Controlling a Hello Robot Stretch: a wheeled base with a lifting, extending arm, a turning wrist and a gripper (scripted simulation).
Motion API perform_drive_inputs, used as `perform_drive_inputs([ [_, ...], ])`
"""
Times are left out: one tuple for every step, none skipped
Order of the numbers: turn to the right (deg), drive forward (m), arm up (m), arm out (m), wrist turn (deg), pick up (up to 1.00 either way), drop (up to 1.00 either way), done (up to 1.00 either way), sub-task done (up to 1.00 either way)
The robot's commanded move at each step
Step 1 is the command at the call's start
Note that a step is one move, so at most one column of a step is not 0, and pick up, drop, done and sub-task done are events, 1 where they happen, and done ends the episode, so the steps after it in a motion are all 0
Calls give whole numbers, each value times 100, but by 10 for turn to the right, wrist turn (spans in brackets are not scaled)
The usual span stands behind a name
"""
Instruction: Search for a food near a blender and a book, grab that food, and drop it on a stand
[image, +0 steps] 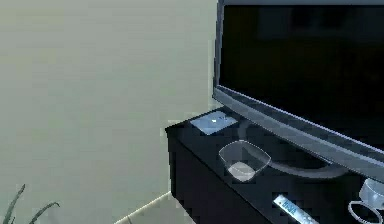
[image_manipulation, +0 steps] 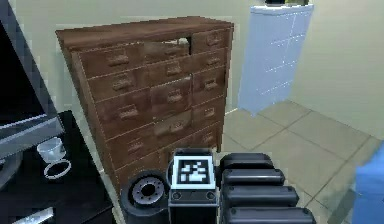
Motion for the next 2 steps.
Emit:
perform_drive_inputs([
  [0, 30, 0, 0, 0, 0, 0, 0, 0],
  [450, 0, 0, 0, 0, 0, 0, 0, 0],
])
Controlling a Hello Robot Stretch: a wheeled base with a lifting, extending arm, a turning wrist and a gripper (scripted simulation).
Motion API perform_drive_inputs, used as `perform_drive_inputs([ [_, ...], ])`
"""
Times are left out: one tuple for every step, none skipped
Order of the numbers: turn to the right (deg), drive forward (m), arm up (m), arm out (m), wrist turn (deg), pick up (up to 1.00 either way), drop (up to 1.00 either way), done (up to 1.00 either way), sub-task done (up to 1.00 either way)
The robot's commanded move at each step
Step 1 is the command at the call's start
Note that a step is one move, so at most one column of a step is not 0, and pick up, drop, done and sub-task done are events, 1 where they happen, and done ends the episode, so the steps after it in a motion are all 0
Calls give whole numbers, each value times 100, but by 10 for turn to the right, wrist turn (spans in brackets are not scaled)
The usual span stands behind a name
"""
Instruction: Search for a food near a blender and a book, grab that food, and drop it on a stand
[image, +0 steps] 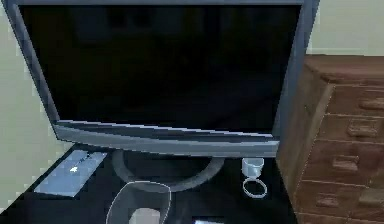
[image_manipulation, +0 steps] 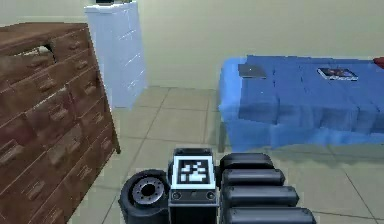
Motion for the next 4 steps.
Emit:
perform_drive_inputs([
  [450, 0, 0, 0, 0, 0, 0, 0, 0],
  [90, 0, 0, 0, 0, 0, 0, 0, 0],
  [-450, 0, 0, 0, 0, 0, 0, 0, 0],
  [-450, 0, 0, 0, 0, 0, 0, 0, 0],
])
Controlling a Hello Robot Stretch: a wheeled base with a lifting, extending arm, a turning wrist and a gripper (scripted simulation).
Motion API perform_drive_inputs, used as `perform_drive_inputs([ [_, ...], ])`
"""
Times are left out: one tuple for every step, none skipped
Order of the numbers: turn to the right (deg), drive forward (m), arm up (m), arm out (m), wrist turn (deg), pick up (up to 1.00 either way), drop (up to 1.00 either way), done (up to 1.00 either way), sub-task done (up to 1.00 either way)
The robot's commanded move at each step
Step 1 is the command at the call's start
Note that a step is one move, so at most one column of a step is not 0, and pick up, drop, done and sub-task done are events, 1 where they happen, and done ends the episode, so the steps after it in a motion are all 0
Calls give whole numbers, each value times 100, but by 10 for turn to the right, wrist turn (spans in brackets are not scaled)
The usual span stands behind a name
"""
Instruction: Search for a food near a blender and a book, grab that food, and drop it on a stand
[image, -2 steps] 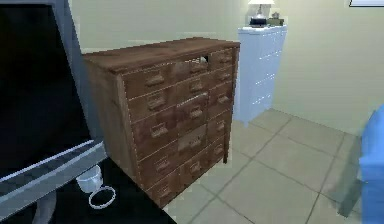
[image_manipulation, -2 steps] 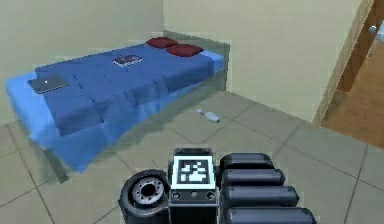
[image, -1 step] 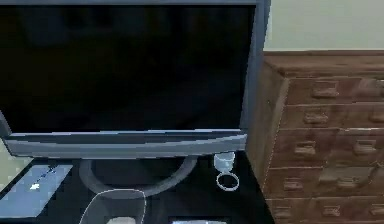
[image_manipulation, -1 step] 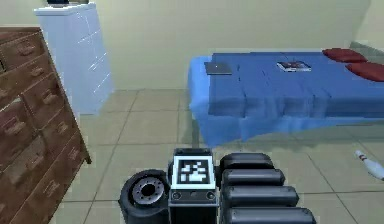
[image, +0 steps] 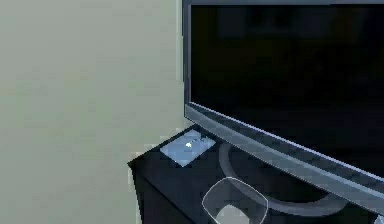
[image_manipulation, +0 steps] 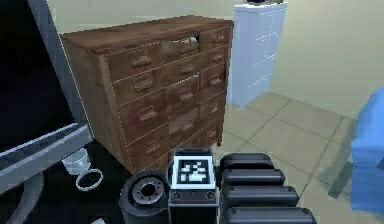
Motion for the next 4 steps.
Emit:
perform_drive_inputs([
  [-150, 0, 0, 0, 0, 0, 0, 0, 0],
  [450, 0, 0, 0, 0, 0, 0, 0, 0],
  [450, 0, 0, 0, 0, 0, 0, 0, 0],
  [60, 0, 0, 0, 0, 0, 0, 0, 0],
])
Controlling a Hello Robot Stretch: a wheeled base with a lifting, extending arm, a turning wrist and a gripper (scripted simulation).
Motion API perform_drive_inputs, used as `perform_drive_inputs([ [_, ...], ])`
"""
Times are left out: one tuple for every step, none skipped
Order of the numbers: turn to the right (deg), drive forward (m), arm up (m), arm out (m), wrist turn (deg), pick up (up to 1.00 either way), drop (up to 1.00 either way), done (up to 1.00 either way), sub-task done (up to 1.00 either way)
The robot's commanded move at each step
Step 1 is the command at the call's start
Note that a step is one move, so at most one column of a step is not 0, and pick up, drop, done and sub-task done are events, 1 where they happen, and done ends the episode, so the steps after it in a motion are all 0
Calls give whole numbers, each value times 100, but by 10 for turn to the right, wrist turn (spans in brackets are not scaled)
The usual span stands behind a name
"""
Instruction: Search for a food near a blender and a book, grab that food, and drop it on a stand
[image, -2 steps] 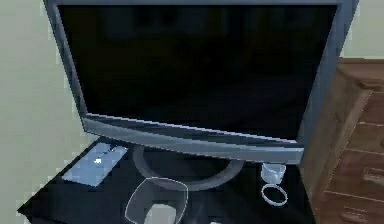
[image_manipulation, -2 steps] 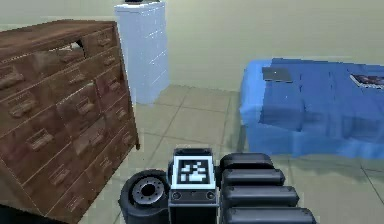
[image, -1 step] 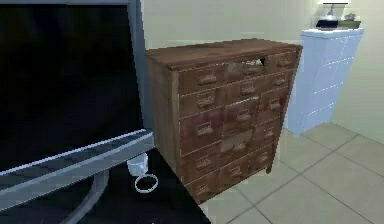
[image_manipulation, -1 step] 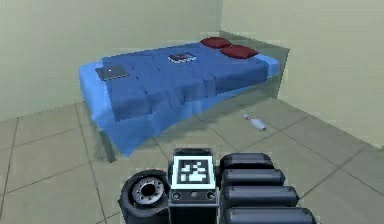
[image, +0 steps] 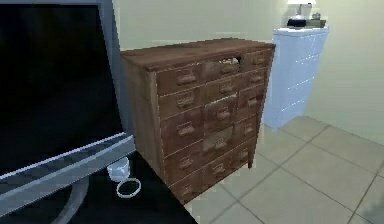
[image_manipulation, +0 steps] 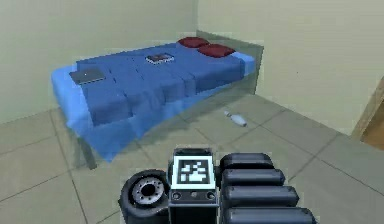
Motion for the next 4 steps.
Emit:
perform_drive_inputs([
  [-450, 0, 0, 0, 0, 0, 0, 0, 0],
  [-360, 0, 0, 0, 0, 0, 0, 0, 0],
  [450, 0, 0, 0, 0, 0, 0, 0, 0],
  [270, 0, 0, 0, 0, 0, 0, 0, 0],
])
